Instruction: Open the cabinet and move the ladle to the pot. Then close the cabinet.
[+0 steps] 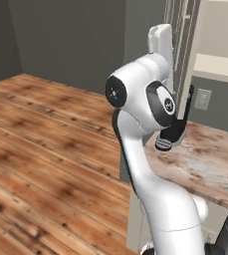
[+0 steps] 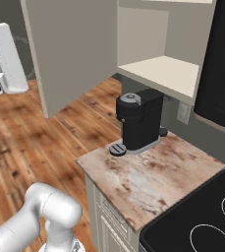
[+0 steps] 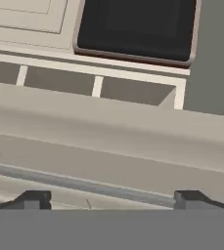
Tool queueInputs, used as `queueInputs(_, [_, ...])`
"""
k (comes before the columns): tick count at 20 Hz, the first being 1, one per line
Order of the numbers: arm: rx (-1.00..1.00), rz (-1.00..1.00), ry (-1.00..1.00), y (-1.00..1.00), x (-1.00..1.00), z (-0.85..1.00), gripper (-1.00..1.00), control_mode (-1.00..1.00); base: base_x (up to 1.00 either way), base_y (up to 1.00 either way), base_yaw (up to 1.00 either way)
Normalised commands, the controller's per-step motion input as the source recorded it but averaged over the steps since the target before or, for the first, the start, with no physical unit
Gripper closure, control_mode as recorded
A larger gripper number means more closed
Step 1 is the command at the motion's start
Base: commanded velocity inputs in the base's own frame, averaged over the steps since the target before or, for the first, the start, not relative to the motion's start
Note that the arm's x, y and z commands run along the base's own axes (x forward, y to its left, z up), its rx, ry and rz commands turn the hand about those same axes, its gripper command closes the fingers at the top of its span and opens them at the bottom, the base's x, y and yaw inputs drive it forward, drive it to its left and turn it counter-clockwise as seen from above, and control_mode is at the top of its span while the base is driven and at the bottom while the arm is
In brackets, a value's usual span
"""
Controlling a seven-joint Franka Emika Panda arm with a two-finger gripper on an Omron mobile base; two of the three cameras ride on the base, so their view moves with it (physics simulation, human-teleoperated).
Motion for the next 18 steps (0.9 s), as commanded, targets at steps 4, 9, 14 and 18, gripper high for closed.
queueInputs(4, [0.19,-0.15,0.00,-1.00,-0.02,-0.04,-1.00,-1.00,0.00,0.00,0.00])
queueInputs(9, [0.24,-0.13,0.00,-1.00,0.06,-0.37,-1.00,-1.00,0.00,0.00,0.00])
queueInputs(14, [0.18,-0.07,0.00,-1.00,0.36,-0.40,-1.00,-1.00,0.00,0.00,0.00])
queueInputs(18, [0.07,0.00,0.00,-0.78,0.85,-0.33,-1.00,-1.00,0.00,0.00,0.00])
